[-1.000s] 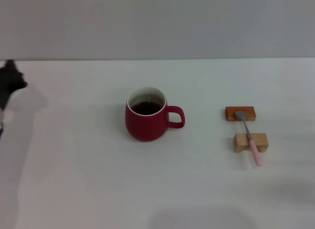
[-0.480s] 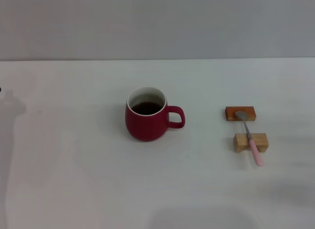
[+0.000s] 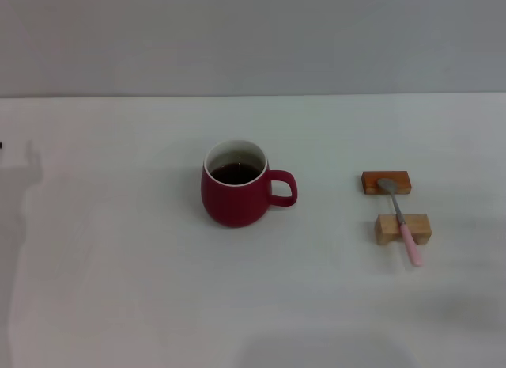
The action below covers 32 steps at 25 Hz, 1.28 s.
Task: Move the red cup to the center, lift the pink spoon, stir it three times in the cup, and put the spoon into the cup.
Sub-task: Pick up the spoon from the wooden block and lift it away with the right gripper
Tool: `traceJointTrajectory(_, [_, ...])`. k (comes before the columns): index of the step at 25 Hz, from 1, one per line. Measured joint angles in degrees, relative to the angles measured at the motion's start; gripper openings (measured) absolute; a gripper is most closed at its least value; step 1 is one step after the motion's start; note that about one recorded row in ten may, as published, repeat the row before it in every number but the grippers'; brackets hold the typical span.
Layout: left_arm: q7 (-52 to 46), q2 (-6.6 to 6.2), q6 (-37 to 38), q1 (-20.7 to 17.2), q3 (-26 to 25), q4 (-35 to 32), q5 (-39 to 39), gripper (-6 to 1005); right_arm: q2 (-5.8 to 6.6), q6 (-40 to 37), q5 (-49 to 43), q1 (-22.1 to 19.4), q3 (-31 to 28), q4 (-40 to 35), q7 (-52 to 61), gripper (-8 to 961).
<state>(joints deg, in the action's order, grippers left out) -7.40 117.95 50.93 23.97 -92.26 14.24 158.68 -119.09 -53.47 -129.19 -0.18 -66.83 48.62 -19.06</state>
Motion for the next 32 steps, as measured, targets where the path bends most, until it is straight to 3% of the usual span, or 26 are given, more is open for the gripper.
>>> traceJointTrajectory(6, [0.2, 0.0, -0.1, 0.7, 0.1, -0.2, 0.1, 510, -0.18, -1.3, 0.1, -1.5, 3.2, 0.8, -0.1, 638])
traceJointTrajectory(8, [0.4, 0.0, -0.1, 0.9, 0.0, -0.3, 0.1, 707, -0.25, -2.0, 0.6, -2.1, 5.2, 1.2, 0.0, 638])
traceJointTrajectory(19, [2.4, -0.15, -0.3, 2.3, -0.3, -0.8, -0.3, 829, -0.16, -5.7, 8.6, -3.2, 19.2, 2.5, -0.3, 638])
traceJointTrajectory(32, [2.4, -0.39, -0.3, 2.4, -0.4, -0.8, -0.3, 829, -0.19, -7.7, 12.4, -4.3, 29.9, 3.5, -0.5, 638])
